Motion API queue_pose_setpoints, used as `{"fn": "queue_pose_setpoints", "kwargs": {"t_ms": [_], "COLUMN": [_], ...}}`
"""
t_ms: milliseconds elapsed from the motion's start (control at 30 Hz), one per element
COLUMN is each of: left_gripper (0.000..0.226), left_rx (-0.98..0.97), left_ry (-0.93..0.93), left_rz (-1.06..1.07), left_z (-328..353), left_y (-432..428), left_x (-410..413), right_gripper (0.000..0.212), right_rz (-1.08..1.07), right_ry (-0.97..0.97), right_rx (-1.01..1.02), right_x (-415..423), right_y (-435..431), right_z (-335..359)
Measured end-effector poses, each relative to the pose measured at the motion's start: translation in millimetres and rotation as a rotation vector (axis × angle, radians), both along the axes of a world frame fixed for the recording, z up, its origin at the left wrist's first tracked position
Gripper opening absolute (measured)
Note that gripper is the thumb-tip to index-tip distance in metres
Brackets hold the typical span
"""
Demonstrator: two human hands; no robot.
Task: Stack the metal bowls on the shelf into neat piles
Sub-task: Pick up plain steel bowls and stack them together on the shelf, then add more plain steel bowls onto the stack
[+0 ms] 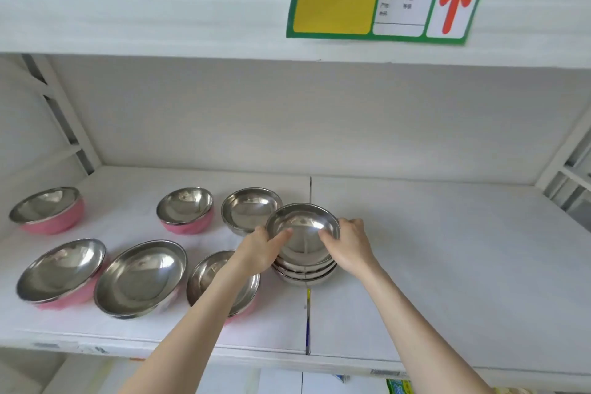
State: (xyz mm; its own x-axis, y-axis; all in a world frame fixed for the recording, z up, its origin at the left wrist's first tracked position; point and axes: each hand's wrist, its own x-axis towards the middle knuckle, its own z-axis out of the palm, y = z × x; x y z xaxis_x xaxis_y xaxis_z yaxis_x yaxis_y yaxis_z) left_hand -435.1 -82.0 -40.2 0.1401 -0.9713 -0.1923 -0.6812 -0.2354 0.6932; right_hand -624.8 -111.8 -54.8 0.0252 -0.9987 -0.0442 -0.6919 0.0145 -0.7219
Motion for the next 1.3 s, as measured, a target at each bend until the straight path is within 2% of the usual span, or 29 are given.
{"fn": "queue_pose_setpoints", "kwargs": {"t_ms": [200,367,633,767,900,1000,1300], "left_gripper": [0.059,0.071,0.06,0.059,0.058,0.056,0.062], "left_rx": [0.092,0.097,-0.212,-0.353,-0.535,-0.583,-0.628], "left_ry": [-0.108,-0.267,-0.76,-0.896,-0.917,-0.915,-0.937], "left_rz": [-0.042,-0.051,-0.018,-0.032,-0.07,-0.107,-0.127], "left_z": [1,7,15,22,20,19,30], "left_y": [-4,-3,45,78,109,130,206], "left_x": [-1,-5,-8,-3,10,25,116], "right_gripper": [0.04,0.047,0.048,0.057,0.063,0.069,0.075], "right_rz": [0.011,0.058,0.094,0.118,0.102,0.073,-0.025], "right_ry": [0.075,0.145,0.4,0.579,0.654,0.646,0.555], "right_rx": [0.058,0.095,-0.125,-0.335,-0.479,-0.535,-0.539], "right_x": [0,-6,-12,-12,-6,4,81], "right_y": [-2,5,38,63,89,112,200], "right_z": [-4,3,24,29,29,30,34]}}
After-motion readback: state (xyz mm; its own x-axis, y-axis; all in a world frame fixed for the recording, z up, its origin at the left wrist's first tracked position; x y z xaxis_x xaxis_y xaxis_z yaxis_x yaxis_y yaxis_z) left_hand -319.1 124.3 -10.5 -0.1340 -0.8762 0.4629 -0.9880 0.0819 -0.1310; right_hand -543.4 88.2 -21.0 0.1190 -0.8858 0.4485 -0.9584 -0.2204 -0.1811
